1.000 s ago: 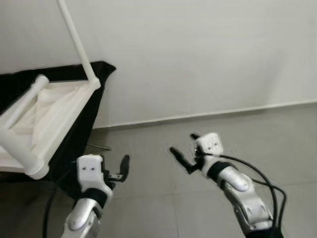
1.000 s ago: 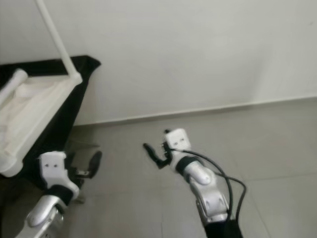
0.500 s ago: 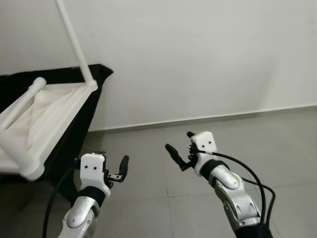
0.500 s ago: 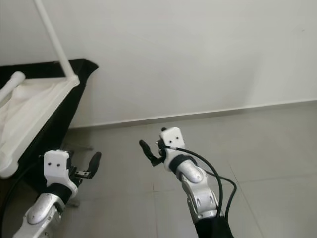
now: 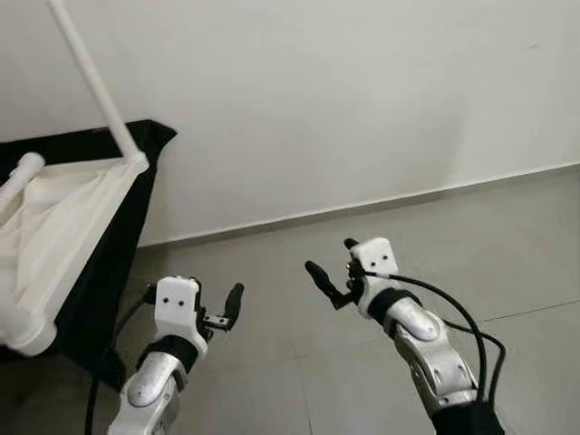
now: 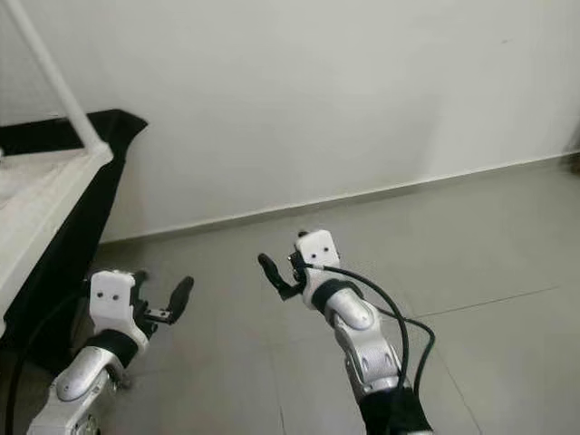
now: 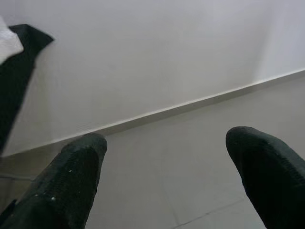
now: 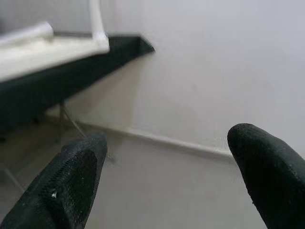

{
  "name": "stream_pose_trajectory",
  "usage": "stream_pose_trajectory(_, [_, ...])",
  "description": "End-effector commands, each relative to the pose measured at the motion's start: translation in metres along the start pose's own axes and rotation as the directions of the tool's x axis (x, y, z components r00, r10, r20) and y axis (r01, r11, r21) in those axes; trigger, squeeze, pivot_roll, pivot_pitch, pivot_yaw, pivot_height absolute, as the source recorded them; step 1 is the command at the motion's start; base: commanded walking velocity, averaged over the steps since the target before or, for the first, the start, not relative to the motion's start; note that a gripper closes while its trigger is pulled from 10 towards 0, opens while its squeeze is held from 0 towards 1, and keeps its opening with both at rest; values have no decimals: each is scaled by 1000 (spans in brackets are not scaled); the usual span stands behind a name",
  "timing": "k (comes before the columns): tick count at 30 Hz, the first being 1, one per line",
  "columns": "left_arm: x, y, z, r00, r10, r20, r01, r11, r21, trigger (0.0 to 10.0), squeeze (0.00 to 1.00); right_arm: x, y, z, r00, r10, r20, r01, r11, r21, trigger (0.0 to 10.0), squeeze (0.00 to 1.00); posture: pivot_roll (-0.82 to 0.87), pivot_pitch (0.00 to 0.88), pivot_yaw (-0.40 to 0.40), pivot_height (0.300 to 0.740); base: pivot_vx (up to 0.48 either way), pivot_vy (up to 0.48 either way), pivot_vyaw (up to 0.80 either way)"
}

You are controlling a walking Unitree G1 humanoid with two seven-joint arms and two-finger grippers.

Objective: Building children table

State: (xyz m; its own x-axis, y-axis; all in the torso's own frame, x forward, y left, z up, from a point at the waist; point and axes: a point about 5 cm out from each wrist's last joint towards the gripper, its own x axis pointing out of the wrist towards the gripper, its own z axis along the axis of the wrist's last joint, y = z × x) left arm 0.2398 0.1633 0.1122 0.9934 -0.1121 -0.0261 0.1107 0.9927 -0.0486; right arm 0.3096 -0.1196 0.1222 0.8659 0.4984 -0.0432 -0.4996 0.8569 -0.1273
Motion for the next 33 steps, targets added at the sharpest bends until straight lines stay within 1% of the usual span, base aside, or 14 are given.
stream_pose_trajectory(1, [3,2,0,1000,-7,-15,8,1000,22,10000,0,-1,-3,-3,1000,-7,-10,7,1000,8,10000,0,-144,55,105,740,379,0,-800])
stream_pose_trajectory(2, [3,2,0,1000,-7,-15,8,1000,22,10000,0,-1,-3,-3,1000,-7,-10,7,1000,8,10000,0,-144,55,105,740,379,0,-800])
stream_pose_trajectory(9, [3,1,0,1000,-14,-17,15,1000,20,10000,0,-1,-2,-2,1000,3,-13,-3,1000,-15,10000,0,-141,55,109,740,385,0,0])
stream_pose_trajectory(10, [4,1,0,1000,-15,-17,15,1000,21,10000,0,-1,-2,-2,1000,3,-13,-3,1000,-10,10000,0,-142,56,109,740,382,0,-800])
stream_pose_trajectory(12, [3,1,0,1000,-16,-15,17,1000,22,10000,0,-1,-2,-1,1000,-1,2,1,1000,4,10000,0,-142,57,109,740,382,0,0])
stream_pose_trajectory(33, [2,0,0,1000,-23,-16,23,1000,17,10000,0,-2,-2,-1,1000,17,7,-17,1000,16,10000,0,-146,65,105,740,390,0,0])
